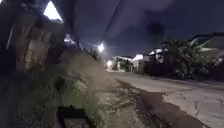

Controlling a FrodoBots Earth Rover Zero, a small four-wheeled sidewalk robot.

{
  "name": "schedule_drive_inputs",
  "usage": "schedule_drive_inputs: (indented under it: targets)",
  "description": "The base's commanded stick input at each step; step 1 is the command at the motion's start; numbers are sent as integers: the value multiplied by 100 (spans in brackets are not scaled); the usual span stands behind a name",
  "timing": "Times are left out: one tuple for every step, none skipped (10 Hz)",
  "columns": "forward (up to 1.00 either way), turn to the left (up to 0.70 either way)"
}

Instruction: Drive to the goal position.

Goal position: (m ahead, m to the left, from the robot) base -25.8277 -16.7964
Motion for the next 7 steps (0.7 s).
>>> schedule_drive_inputs:
  targets:
    - [0, 0]
    - [0, 0]
    - [0, 0]
    - [0, 0]
    - [0, -10]
    - [0, -70]
    - [0, -70]
